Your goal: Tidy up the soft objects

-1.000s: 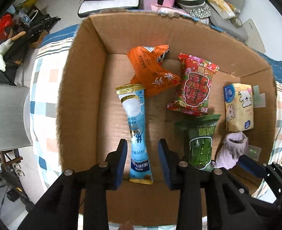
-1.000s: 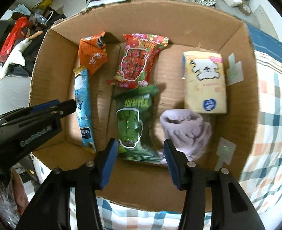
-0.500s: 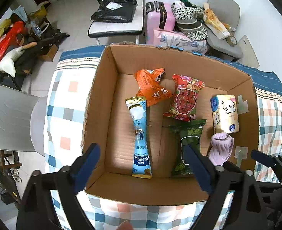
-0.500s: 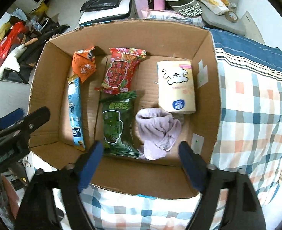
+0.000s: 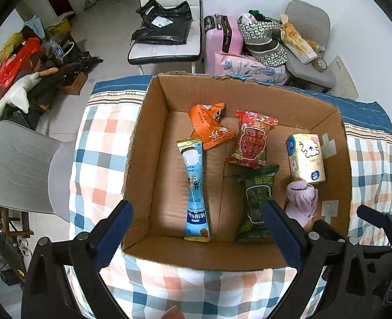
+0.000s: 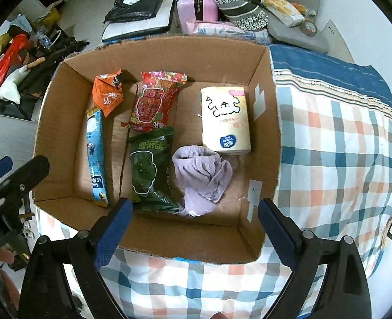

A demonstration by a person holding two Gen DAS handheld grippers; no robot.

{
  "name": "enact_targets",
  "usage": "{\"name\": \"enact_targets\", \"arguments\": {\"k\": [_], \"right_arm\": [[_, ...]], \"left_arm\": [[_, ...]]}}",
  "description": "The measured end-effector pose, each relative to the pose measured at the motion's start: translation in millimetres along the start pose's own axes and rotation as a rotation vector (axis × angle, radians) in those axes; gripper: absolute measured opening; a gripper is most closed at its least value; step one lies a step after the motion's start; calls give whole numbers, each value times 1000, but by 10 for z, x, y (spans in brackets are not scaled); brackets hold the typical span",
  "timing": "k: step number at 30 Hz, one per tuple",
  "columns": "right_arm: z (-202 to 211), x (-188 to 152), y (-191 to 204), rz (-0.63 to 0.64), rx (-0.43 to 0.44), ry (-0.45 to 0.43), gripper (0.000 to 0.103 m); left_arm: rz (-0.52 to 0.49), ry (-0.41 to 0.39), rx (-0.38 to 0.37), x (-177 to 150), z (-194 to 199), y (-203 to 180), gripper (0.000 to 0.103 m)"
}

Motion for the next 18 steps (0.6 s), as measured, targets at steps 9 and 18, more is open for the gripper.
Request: {"name": "enact_targets", "arguments": {"k": [9,18], "right_arm": [[709,-273,-91,-4,11,-141,97],[1541,-708,-164,1,41,-288,97]], "left_arm": [[4,-113,39,-218,701,-71,100],[-3,-216,55,-435,1444,-111,100]]}}
Point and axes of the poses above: each gripper's, at about its wrist camera, not at the fingertips, and z roughly against the way its jaws point, y to its left, x to its top, the point moved 3 cm from there along -z, roughly the way its jaws point, and after that the axes turned 12 degrees about -z, right-handed, at the moved point
